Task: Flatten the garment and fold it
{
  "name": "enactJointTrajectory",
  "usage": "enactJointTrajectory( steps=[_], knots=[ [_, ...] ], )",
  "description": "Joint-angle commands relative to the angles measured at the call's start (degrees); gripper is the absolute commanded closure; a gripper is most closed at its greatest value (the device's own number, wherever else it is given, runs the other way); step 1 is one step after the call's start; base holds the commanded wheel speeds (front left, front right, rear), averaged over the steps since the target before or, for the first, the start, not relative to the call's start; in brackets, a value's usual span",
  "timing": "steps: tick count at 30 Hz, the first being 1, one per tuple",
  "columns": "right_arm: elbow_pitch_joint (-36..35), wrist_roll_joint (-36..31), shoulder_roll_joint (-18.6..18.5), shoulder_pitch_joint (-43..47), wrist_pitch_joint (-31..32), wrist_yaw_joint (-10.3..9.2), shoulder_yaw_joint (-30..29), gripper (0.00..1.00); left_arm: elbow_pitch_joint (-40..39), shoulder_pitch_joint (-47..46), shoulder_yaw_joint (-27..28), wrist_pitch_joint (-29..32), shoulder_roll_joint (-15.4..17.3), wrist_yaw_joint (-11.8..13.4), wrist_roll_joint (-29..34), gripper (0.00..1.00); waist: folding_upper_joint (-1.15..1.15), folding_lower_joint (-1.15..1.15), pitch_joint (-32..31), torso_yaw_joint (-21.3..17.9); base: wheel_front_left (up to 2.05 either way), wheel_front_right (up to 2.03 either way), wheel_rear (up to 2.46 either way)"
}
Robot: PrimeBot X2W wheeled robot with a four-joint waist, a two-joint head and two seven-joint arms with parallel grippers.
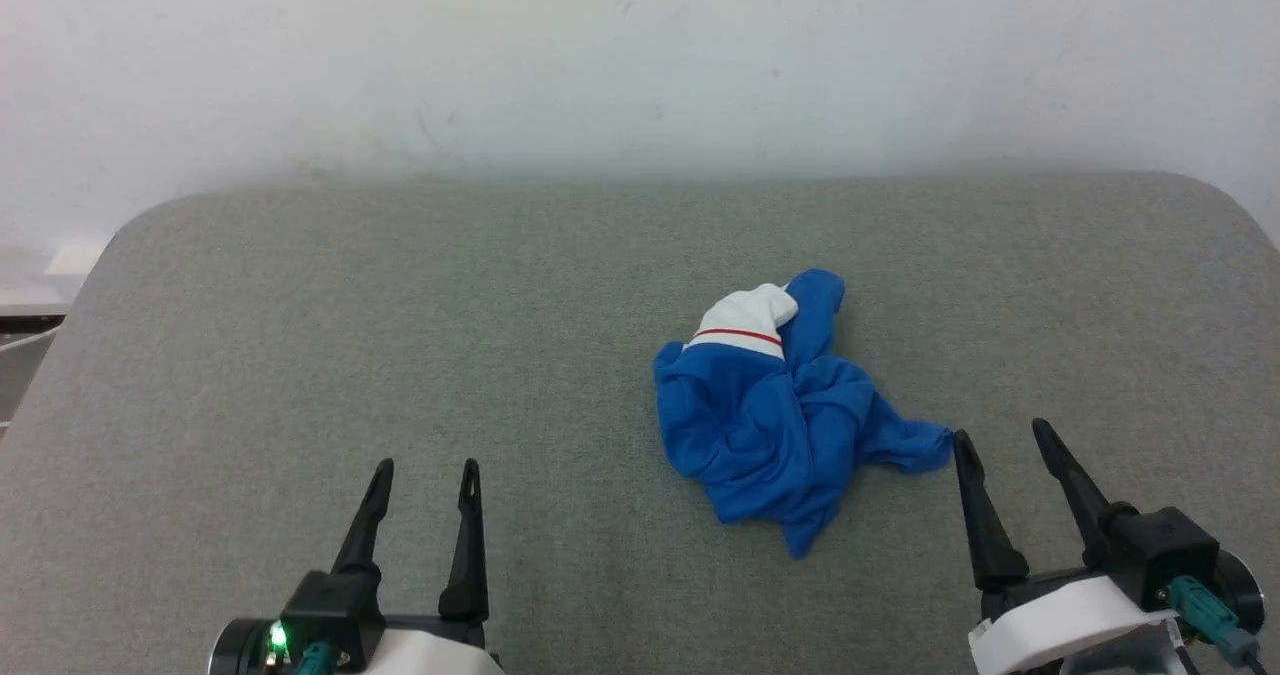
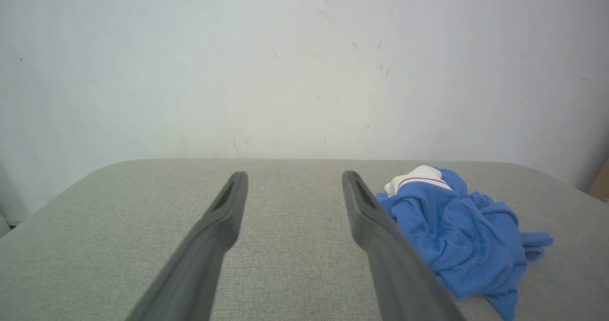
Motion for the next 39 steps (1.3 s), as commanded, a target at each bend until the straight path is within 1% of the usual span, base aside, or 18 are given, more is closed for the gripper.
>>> enactJointTrajectory(
  steps=[1,5,7,9,11,12,15,19,21,22,27,29,30,34,37,39],
  knots=[
    [0.17,-0.04,0.15,0.56,-0.17,-0.12,0.36,0.00,-0.38,0.78,0.62,-0.26,-0.64,-0.47,1.20,0.00,0.00,0.01,0.26,0.54,0.00,0.00,0.00],
    [-0.03,-1.02,0.15,0.40,1.53,-0.12,0.71,0.00,-0.53,1.02,1.64,-0.26,-2.85,-2.37,3.08,0.00,0.00,0.01,1.41,1.69,0.00,0.00,0.00],
    [0.48,-2.30,0.11,-0.23,4.82,-0.12,1.09,0.00,-0.47,0.36,2.21,-0.26,-3.80,-3.31,3.84,0.00,0.00,0.01,2.33,2.51,0.00,0.00,0.00],
    [1.10,-2.73,-0.88,-1.56,9.03,-0.12,2.25,0.00,-0.26,-0.63,2.49,-0.26,-4.68,-4.37,4.58,0.00,0.00,0.01,3.55,3.67,0.00,0.00,0.00],
    [1.75,-2.26,-2.77,-3.38,13.66,-0.12,4.28,0.00,0.24,-1.73,2.37,-0.27,-5.58,-5.51,5.29,0.00,0.00,0.01,4.81,5.08,0.00,0.00,0.00],
    [1.75,-2.26,-2.77,-3.38,13.66,-0.12,4.28,0.00,0.24,-1.73,2.37,-0.27,-5.58,-5.51,5.29,0.00,0.00,0.01,4.81,5.08,0.00,0.00,0.00],
    [3.71,1.94,-5.20,-6.98,19.92,-0.12,7.27,0.00,1.00,-3.08,2.51,-0.27,-6.99,-6.41,5.89,0.00,0.00,0.01,6.51,7.15,0.00,0.00,0.00],
    [8.04,5.89,-10.45,-11.66,27.76,-0.12,12.44,0.00,1.86,-4.24,2.61,-0.27,-8.46,-7.20,5.65,0.00,0.00,0.01,8.30,10.16,0.00,0.00,0.00],
    [10.17,6.16,-13.05,-13.97,29.59,-0.12,14.88,0.00,2.38,-4.62,2.32,-0.27,-8.82,-7.67,5.88,0.00,0.00,0.01,8.96,11.48,0.00,0.00,0.00],
    [11.45,6.68,-13.69,-14.93,30.28,-0.12,15.64,0.00,2.58,-4.78,2.30,-0.27,-8.96,-7.80,5.95,0.00,0.00,0.01,9.26,12.00,0.00,0.00,0.00],
    [17.45,8.06,-15.42,-18.43,31.72,-0.12,19.10,0.00,2.91,-5.12,2.41,-0.27,-9.35,-8.01,6.14,0.00,0.00,0.01,9.90,13.62,0.00,0.00,0.00],
    [19.51,8.70,-15.82,-19.14,31.96,-0.12,20.31,0.53,2.96,-5.10,2.42,-0.27,-9.42,-7.98,6.21,0.00,0.00,0.01,9.96,13.69,0.00,0.00,0.00],
    [20.32,8.89,-16.18,-19.40,31.96,-0.12,20.95,1.00,2.99,-5.06,2.44,-0.27,-9.45,-7.94,6.23,0.00,0.00,0.01,9.93,13.59,0.00,0.00,0.00],
    [22.02,8.92,-17.90,-19.70,31.86,-0.12,21.85,1.00,3.17,-4.87,2.60,-0.27,-9.50,-7.84,6.20,0.00,0.00,0.01,9.35,12.11,0.00,0.00,0.00],
    [21.15,9.17,-18.77,-18.30,33.06,-0.12,19.67,1.00,3.32,-4.67,2.69,-0.27,-9.51,-7.88,5.76,0.00,0.00,0.01,8.36,10.36,0.00,0.00,0.00],
    [19.18,9.31,-18.98,-16.32,34.48,-0.12,17.91,1.00,3.50,-4.39,2.72,-0.27,-9.52,-7.90,5.68,0.00,0.00,0.01,7.52,8.99,0.00,0.00,0.00]
  ],
)
